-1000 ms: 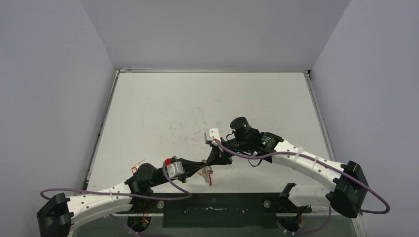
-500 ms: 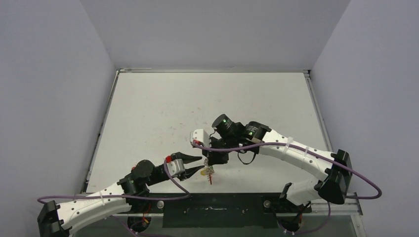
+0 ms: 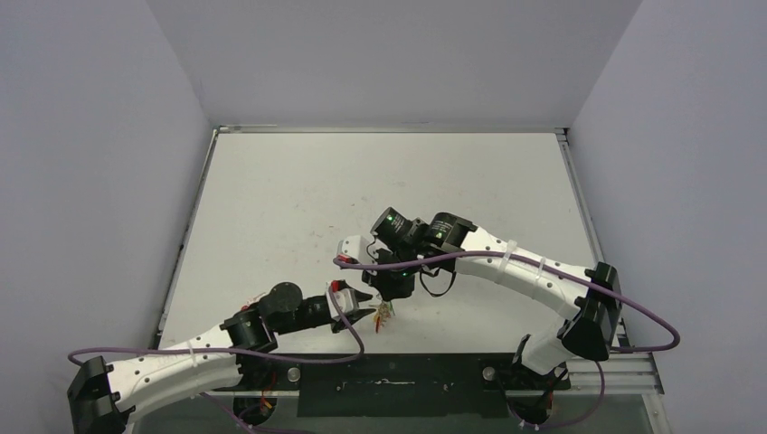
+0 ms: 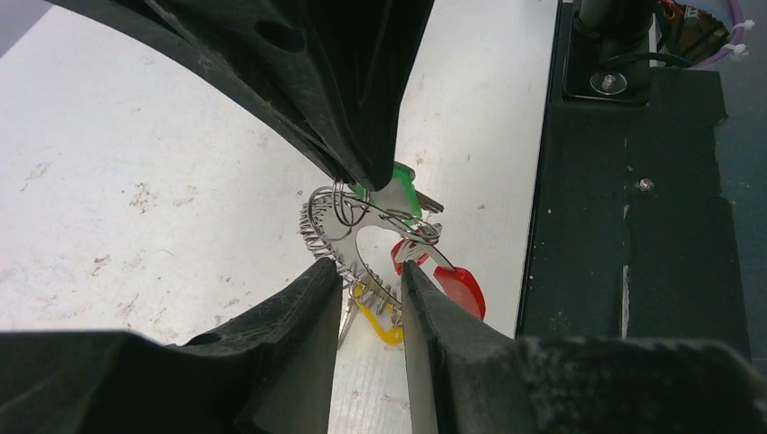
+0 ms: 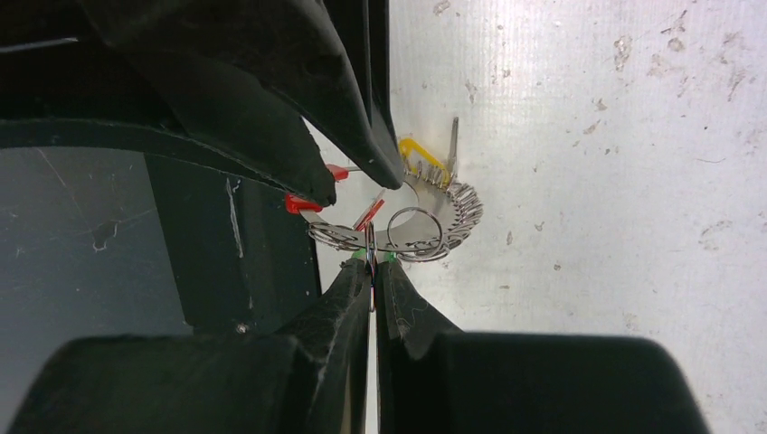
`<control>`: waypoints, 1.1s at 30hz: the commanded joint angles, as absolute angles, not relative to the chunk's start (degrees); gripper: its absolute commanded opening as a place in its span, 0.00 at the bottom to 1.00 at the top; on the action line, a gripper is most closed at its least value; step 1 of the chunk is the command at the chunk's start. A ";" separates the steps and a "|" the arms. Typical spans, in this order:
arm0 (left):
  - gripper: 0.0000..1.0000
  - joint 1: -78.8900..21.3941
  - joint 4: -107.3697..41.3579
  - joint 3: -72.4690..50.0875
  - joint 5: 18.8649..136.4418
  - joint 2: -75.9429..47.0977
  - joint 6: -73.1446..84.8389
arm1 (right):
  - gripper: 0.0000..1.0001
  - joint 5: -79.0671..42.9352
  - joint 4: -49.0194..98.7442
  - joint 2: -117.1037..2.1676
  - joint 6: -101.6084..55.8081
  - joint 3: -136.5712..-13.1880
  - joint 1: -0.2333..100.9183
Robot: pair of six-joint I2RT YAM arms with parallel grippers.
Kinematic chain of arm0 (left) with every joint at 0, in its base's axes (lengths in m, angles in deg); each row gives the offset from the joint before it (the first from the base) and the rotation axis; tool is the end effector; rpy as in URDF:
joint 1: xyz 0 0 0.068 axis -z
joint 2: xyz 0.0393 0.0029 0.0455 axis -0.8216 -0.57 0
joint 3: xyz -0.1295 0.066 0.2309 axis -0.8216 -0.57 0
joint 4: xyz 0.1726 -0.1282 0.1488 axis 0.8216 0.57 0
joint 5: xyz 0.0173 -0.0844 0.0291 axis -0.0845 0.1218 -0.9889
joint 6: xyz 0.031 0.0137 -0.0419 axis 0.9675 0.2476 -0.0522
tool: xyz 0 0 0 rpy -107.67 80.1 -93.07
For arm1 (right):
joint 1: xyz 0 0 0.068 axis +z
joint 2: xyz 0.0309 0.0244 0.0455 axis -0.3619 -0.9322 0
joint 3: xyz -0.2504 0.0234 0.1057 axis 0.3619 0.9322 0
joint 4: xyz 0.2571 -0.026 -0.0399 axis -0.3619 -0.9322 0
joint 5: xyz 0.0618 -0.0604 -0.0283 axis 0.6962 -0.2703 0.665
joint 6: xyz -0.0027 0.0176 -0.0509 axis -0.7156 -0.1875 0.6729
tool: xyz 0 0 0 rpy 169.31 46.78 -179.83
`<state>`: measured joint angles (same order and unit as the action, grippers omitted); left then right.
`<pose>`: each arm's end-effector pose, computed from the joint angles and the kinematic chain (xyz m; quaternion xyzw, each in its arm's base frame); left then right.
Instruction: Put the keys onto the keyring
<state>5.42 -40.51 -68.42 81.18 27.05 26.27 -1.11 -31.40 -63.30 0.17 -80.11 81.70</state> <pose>0.0718 -0.1427 0.2202 0.4870 0.5854 -0.3516 0.5445 0.1370 0.2720 0.3162 -0.6288 0.7137 0.2780 0.1340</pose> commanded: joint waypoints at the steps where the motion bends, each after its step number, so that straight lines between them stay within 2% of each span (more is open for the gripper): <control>1: 0.29 5.66 -45.50 -67.06 82.31 25.35 26.61 | 0.00 -1.16 -31.55 -63.84 -0.98 -82.12 82.45; 12: 0.22 5.66 -51.36 -67.82 84.36 22.28 25.95 | 0.00 1.85 -29.83 -63.65 -0.57 -80.13 83.13; 16: 0.10 5.66 -51.45 -67.76 84.53 22.46 25.95 | 0.00 1.79 -29.91 -63.83 -0.38 -80.18 83.22; 21: 0.00 5.66 -51.32 -67.80 84.72 22.69 26.01 | 0.00 1.82 -30.09 -64.16 -0.25 -80.34 83.29; 27: 0.00 5.66 -50.54 -67.86 84.80 22.75 25.82 | 0.00 1.53 -29.73 -64.32 0.64 -80.56 83.28; 31: 0.00 5.68 -50.95 -68.50 82.96 23.18 24.89 | 0.12 1.31 -27.71 -63.39 0.86 -80.04 83.17; 33: 0.00 5.66 -51.88 -69.26 81.85 23.62 24.05 | 0.23 1.82 -25.70 -62.26 0.96 -78.72 82.70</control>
